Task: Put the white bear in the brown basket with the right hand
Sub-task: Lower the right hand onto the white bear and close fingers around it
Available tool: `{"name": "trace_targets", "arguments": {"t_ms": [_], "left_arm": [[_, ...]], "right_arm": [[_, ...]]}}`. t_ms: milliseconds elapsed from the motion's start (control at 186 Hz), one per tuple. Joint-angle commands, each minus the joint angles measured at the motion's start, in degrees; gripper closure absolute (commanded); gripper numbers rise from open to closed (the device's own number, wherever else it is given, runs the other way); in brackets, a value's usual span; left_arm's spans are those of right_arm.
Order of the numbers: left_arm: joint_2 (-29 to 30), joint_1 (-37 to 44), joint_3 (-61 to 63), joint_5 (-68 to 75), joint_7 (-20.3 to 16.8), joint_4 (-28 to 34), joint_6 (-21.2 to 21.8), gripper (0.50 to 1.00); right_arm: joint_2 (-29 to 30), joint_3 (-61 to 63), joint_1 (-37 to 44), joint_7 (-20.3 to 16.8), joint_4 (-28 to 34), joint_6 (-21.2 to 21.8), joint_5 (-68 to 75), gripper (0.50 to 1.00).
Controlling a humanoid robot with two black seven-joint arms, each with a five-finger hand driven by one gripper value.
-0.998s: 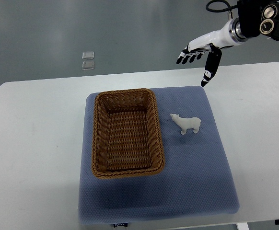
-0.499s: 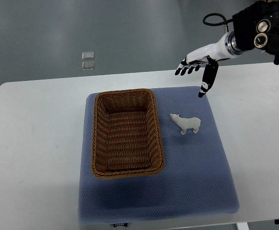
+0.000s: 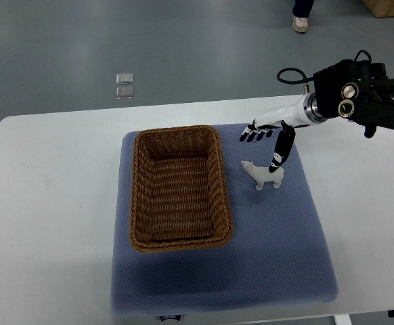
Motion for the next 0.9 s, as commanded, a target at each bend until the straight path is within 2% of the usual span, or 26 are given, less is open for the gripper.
{"name": "trace_targets", "arguments": {"t_ms": [0,290,510,638,789,831,880,896], "left_arm": [[0.0,0.0,0.0,0.0,0.0,0.0,0.0,0.500],[0.0,0.0,0.0,0.0,0.0,0.2,0.0,0.500],[0.0,0.0,0.0,0.0,0.0,0.3,0.0,0.500],[0.0,0.0,0.0,0.0,0.0,0.3,0.0,0.500],[0.0,0.0,0.0,0.0,0.0,0.3,0.0,0.500],[0.0,0.0,0.0,0.0,0.0,0.3,0.0,0.500],[0.0,0.0,0.0,0.0,0.0,0.3,0.0,0.500],[0.0,0.0,0.0,0.0,0.0,0.3,0.0,0.500]], "right_arm": [[0.0,0.0,-1.7,0.0,0.0,-1.5,-0.2,0.583],[0.0,0.1,-5.2,0.1,0.0,-4.3,-0.7,0.599],[0.7,0.1,-6.4,0.1,0.0,-5.0,-1.3,0.662],[0.8,0.1,-6.9,0.1,0.0,-5.3,-1.3,0.671],[1.3,0.1,-7.9,0.1,-0.1,-5.4,-1.8,0.707],[1.4,0.1,-8.1,0.1,-0.1,-5.5,-2.2,0.754],[1.6,0.1,-8.4,0.1,-0.1,-5.9,-2.9,0.854],[1.7,0.1,-8.4,0.1,-0.1,-6.0,-2.9,0.873]]}}
